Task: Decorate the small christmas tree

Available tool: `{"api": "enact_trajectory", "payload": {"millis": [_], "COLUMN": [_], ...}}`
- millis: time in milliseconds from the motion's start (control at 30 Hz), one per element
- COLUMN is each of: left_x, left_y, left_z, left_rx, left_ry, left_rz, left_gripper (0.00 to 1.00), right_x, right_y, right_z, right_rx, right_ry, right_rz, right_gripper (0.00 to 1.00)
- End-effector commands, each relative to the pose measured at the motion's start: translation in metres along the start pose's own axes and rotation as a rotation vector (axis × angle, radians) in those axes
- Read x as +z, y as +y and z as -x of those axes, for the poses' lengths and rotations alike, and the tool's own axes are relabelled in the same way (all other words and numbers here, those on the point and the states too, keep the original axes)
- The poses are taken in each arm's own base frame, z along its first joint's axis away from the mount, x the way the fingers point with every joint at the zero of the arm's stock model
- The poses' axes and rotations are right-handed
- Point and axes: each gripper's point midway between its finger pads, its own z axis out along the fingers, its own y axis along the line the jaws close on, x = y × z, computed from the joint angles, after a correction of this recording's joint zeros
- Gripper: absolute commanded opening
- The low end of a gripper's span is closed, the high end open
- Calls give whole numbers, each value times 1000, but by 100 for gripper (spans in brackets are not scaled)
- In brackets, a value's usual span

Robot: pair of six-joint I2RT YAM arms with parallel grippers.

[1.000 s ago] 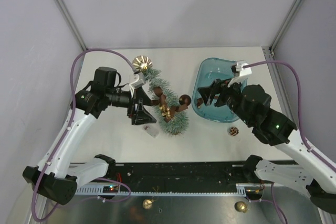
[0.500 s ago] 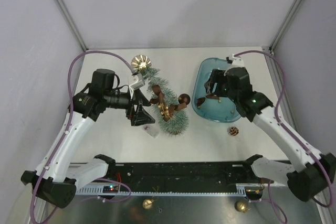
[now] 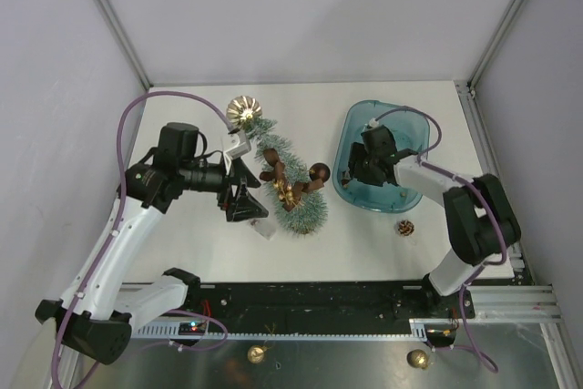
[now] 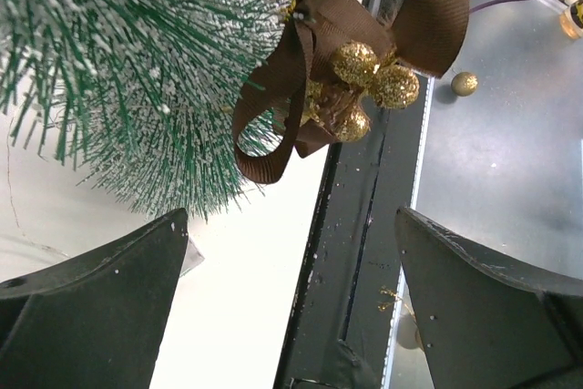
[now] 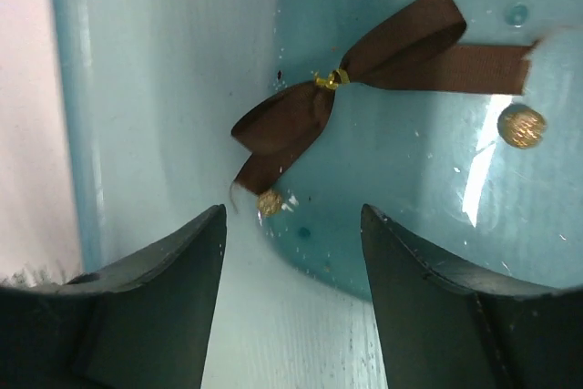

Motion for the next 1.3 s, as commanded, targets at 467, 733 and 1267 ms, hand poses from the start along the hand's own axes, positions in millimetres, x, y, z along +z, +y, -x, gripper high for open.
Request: {"api": "enact_trajectory", "payload": {"millis": [467, 733, 1267], "left_x": [2, 2, 5], "left_y": [-2, -1, 1], "left_z": [-7, -5, -1], "left_rx": [25, 40, 38], "left_ry": [17, 14, 14], "left_rz": [-18, -26, -46], "left_gripper": [99, 100, 100], "right_x": [43, 0, -72], "right_y": [-2, -4, -1], "right_z": [30, 66, 79], "right_rx": [99, 74, 51], "right_ry": [-115, -235, -298], "right_rz": [21, 15, 63], "right_gripper": [18, 0, 37]}}
